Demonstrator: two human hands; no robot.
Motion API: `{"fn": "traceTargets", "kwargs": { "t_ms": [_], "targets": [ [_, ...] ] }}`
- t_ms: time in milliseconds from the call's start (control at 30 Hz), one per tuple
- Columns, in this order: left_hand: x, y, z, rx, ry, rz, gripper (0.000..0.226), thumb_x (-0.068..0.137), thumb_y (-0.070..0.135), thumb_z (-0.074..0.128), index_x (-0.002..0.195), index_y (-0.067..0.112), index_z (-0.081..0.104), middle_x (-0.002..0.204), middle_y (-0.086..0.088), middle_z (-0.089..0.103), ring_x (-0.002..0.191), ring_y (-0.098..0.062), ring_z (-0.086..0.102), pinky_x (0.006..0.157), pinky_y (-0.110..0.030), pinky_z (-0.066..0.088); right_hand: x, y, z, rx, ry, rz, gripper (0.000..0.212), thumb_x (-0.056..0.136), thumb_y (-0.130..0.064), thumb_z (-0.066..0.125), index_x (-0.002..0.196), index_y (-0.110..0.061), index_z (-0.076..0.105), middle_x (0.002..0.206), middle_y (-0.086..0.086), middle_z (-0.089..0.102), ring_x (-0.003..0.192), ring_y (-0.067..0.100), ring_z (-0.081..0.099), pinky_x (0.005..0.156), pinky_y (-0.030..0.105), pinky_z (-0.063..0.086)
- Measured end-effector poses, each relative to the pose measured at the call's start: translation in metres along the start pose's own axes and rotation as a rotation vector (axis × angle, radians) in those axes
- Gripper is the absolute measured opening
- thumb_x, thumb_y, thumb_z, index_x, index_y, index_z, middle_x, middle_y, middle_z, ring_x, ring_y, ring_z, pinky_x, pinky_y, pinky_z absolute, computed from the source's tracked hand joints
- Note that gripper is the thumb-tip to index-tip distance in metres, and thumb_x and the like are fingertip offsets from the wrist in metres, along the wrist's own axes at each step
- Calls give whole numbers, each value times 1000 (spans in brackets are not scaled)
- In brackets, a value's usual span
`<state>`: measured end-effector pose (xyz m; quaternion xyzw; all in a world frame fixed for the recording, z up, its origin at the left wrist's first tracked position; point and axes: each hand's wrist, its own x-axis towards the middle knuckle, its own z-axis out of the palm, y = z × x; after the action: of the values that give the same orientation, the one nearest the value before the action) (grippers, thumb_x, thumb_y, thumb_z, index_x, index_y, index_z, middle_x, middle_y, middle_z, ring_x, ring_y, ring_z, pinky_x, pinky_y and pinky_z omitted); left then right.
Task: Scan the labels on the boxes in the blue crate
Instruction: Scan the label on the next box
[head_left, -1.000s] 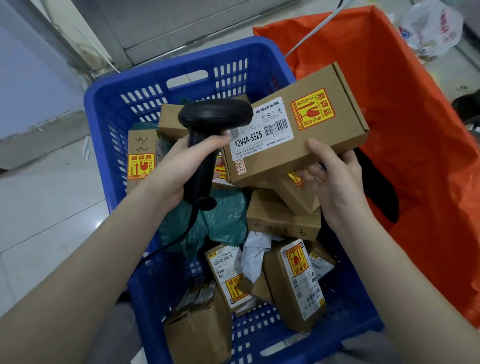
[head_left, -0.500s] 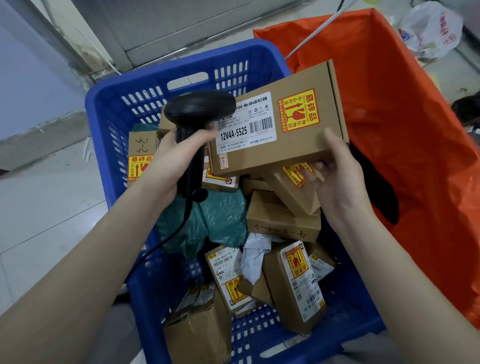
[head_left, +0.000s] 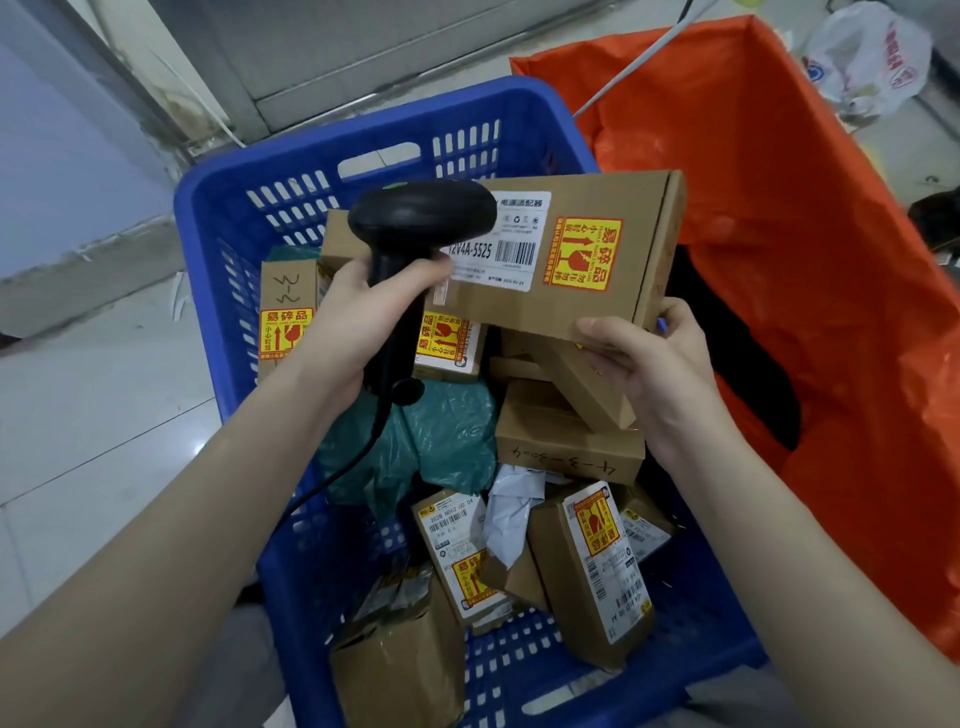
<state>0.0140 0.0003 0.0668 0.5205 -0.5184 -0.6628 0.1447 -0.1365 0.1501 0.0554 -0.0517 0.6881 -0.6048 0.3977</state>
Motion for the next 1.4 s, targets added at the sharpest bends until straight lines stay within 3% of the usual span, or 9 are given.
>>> {"fn": "traceTargets", "kwargs": {
  "t_ms": [67, 200, 367, 533, 933, 1400],
  "targets": [
    [0, 0, 1, -25, -36, -10, 39, 78, 33, 73, 113, 20, 60, 113, -3, 70, 101, -17, 69, 85, -34, 56, 1, 1, 1, 32, 18, -4, 38, 74, -6, 73, 98, -22, 48, 105, 3, 67, 97, 18, 69, 80, 25, 56],
    [-3, 0, 5, -6, -108, -11, 18, 85, 26, 68, 99, 17, 63, 92, 2, 67, 65, -7, 69, 61, -22, 56, 1, 5, 2, -31, 75, -40, 49, 68, -17, 79, 106, -23, 49, 107, 0, 67, 102, 19, 66, 94, 39, 53],
    [-4, 0, 7, 2, -128, -8, 19, 86, 25, 67, 99, 12, 62, 79, 1, 63, 53, -7, 61, 52, -20, 50, -1, 6, 5, -107, 103, -89, 50, 70, -18, 79, 108, -23, 47, 103, -6, 65, 101, 16, 65, 94, 40, 52],
    [-6, 2, 9, 14, -123, 8, 12, 86, 23, 67, 87, 12, 63, 75, 1, 62, 51, -8, 56, 51, -20, 49, -1, 7, 5, -115, 94, -109, 44, 72, -17, 78, 98, -30, 45, 102, -8, 63, 101, 15, 63, 93, 36, 53],
    [-6, 1, 10, 60, -118, 13, 18, 85, 26, 69, 79, 12, 60, 67, -5, 54, 49, -11, 50, 55, -27, 46, -1, 7, 5, -116, 104, -113, 50, 74, -17, 76, 111, -22, 44, 104, -6, 62, 104, 17, 62, 93, 36, 52],
    [-7, 2, 11, 96, -126, 21, 18, 85, 25, 69, 80, 11, 59, 66, -6, 52, 47, -9, 49, 49, -21, 45, 0, 7, 4, -127, 104, -120, 52, 74, -18, 77, 114, -21, 44, 106, -6, 61, 104, 16, 61, 93, 37, 53]
  ]
}}
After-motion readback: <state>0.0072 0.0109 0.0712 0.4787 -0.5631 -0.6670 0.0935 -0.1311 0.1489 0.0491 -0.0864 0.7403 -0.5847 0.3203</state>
